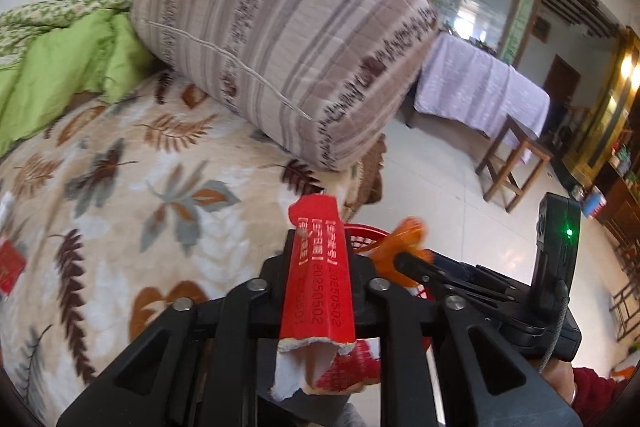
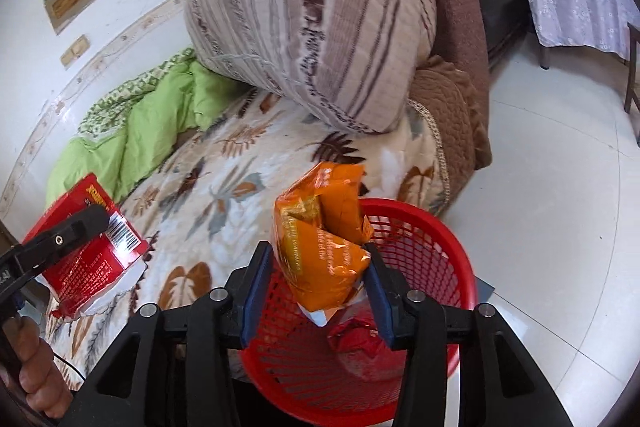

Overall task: Collect trash
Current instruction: 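Drop the orange bag and red tube into the red basket, opening both tools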

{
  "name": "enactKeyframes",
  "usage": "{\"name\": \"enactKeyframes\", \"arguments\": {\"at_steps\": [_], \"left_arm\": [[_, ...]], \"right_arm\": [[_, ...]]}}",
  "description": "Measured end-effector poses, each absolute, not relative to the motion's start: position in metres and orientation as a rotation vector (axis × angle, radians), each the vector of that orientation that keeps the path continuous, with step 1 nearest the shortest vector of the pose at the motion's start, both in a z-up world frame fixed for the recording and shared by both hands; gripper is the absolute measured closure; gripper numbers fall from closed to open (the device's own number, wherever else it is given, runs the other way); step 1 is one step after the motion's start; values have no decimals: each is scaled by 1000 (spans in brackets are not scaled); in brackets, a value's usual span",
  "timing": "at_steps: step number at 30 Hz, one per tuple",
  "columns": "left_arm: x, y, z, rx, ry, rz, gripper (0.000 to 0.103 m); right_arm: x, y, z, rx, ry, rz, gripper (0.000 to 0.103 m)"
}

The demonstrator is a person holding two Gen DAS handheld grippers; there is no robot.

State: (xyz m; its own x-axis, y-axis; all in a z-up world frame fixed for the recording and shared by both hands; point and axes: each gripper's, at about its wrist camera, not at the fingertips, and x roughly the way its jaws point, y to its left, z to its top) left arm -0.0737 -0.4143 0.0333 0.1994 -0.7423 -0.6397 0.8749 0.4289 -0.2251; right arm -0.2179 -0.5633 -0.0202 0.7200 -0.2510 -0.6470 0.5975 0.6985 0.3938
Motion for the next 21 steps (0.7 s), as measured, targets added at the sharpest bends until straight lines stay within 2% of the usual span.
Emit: {"name": "enactKeyframes", "arguments": {"at_steps": [2, 3, 7, 12, 17, 21], "left_arm": [[-76, -422, 30, 218, 755, -1138, 58], [-77, -422, 28, 218, 752, -1141, 57], [-66, -413, 24, 204, 767, -1121, 57], [-45, -381, 22, 172, 776, -1059, 57], [-25, -347, 22, 146, 774, -989, 57], [-12, -317, 25, 122, 765, -938, 57]], "right_arm": [[-221, -570, -23, 651, 591, -516, 46], [-224, -573, -24, 649, 585, -531, 45], [-230, -589, -20, 583, 547, -632, 45], [-221, -621, -23, 324, 462, -862, 45], [-194, -637, -54, 400, 503, -652, 45], [-187, -615, -56, 394, 499, -600, 45]]}}
